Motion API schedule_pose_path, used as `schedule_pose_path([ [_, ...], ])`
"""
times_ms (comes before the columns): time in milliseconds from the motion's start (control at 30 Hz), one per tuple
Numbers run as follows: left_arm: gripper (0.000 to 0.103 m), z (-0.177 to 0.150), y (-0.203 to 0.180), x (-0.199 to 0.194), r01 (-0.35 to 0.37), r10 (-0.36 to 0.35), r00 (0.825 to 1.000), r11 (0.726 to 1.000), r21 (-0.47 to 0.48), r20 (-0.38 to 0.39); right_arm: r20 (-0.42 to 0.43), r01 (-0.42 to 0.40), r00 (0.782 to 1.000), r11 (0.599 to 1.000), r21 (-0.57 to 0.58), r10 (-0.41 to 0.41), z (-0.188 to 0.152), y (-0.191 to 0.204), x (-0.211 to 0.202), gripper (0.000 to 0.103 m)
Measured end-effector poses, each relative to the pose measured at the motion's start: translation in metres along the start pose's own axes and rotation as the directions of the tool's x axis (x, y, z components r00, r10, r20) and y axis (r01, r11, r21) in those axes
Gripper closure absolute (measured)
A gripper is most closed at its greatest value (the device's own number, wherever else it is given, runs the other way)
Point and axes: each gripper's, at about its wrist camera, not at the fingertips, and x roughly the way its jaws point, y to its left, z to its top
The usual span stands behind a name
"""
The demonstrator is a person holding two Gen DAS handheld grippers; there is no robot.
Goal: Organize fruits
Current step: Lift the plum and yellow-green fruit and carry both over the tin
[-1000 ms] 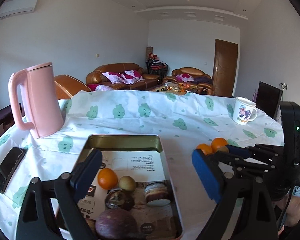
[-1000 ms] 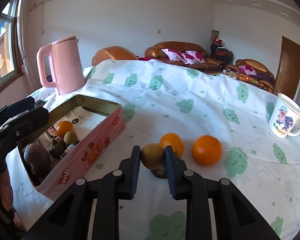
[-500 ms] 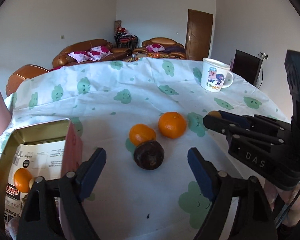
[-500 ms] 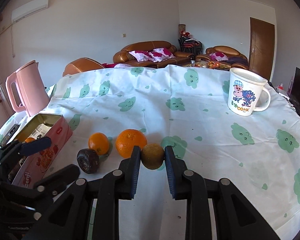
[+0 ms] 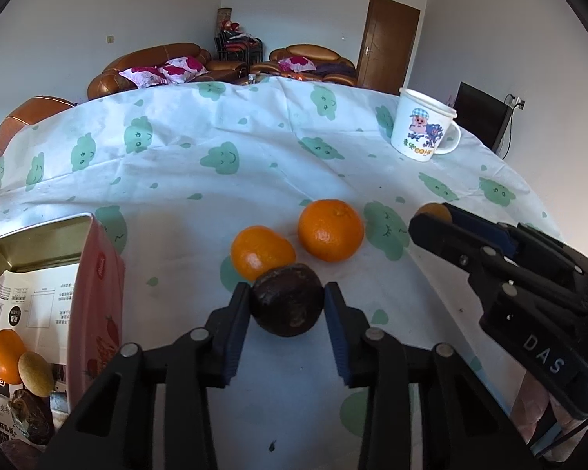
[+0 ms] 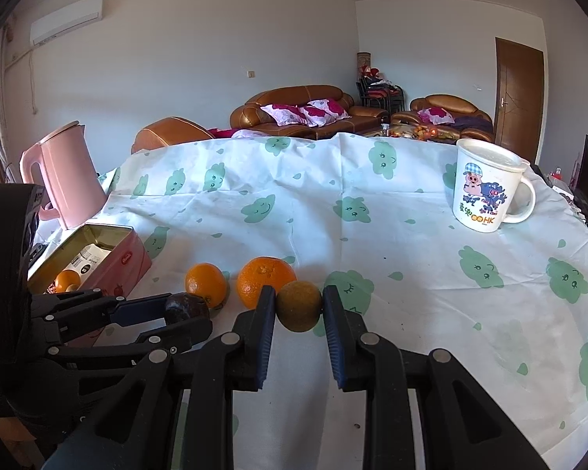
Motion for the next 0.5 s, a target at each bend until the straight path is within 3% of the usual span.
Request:
schedule_pose_path([
  [500,0.064,-0.002,0.002,-0.030,-0.015,0.016,0.985,1.000,-0.008,0.169,0.111,-0.051,0.992,0.998,-0.031,0.054,-0.002,0.004,-0.021,0.077],
])
